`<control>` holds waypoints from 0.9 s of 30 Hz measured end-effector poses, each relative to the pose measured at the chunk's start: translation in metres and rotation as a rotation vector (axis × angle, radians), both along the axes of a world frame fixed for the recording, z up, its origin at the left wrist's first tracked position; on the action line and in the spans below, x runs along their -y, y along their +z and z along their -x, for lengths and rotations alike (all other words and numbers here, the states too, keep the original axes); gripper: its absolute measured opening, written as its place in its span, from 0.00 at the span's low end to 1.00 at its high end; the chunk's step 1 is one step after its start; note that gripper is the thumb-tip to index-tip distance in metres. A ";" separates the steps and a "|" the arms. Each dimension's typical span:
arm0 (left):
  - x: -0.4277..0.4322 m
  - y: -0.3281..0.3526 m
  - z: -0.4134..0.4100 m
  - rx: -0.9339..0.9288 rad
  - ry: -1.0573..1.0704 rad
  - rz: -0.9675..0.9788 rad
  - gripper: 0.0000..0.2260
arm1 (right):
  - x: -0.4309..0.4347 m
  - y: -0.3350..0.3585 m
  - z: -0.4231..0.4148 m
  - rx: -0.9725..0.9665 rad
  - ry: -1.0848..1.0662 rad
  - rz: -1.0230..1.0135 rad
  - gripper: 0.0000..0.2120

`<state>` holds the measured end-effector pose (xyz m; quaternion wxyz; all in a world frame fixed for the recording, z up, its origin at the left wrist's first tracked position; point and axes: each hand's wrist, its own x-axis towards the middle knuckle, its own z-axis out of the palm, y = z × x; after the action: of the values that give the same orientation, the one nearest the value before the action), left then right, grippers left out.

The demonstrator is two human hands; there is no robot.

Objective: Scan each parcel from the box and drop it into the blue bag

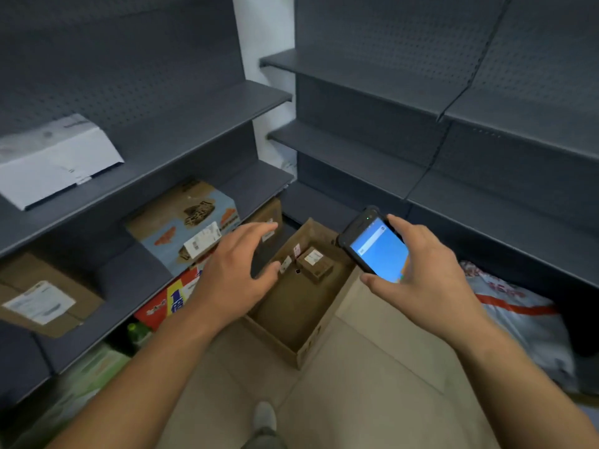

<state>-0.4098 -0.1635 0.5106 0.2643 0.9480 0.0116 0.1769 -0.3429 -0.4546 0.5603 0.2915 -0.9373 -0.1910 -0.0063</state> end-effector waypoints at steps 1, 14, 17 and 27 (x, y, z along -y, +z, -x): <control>-0.003 -0.001 -0.012 -0.005 -0.021 0.006 0.26 | -0.001 0.000 -0.007 0.000 -0.020 0.005 0.46; -0.116 -0.014 -0.178 -0.048 -0.188 0.053 0.25 | -0.111 -0.005 -0.122 -0.013 -0.162 0.064 0.46; -0.142 -0.019 -0.206 -0.080 -0.172 0.043 0.26 | -0.140 -0.008 -0.149 -0.019 -0.174 0.055 0.46; -0.181 -0.066 -0.270 -0.190 -0.108 0.082 0.25 | -0.182 -0.054 -0.250 -0.063 -0.093 0.050 0.45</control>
<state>-0.1401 0.0176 0.4450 0.3099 0.9481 -0.0073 0.0713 -0.0932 -0.2726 0.5058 0.2732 -0.9519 -0.1380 0.0145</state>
